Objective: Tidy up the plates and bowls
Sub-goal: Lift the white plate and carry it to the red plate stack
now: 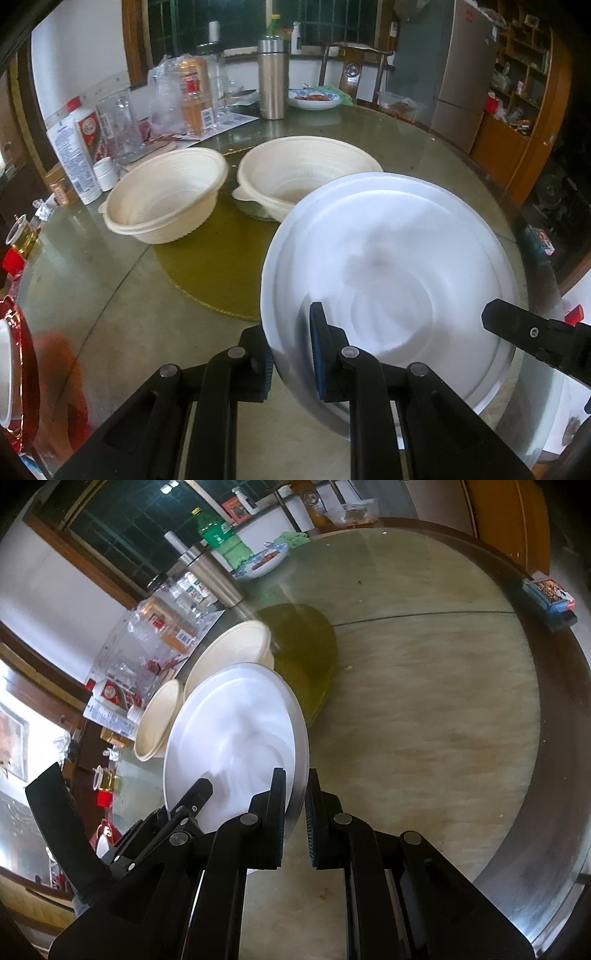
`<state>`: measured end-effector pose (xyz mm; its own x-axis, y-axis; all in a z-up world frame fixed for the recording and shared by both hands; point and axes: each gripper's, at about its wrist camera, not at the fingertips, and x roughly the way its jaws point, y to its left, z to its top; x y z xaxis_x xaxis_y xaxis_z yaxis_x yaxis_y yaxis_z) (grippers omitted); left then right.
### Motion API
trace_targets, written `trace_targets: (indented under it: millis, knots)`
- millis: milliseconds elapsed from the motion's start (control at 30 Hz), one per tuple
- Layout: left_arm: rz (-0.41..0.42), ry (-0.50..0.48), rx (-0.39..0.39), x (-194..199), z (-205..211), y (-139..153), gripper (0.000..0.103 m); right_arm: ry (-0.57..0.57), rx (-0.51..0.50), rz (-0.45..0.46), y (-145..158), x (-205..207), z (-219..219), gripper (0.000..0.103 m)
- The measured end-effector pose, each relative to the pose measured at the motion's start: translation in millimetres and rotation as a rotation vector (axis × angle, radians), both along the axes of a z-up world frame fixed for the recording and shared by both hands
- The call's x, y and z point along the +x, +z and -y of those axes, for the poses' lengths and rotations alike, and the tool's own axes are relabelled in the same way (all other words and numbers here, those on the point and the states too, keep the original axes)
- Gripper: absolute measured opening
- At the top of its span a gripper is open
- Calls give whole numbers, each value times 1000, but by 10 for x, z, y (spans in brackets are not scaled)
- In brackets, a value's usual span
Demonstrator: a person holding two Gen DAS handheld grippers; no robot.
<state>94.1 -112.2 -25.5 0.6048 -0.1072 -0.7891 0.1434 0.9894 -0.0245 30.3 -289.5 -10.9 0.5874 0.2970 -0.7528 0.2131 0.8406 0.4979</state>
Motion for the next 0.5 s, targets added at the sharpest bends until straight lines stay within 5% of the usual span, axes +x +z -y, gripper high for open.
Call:
trace_targets:
  millis: [500]
  knots:
    - [33,52,-30,-166,-388,97,16,57,-39,34,87,-34,-393,10]
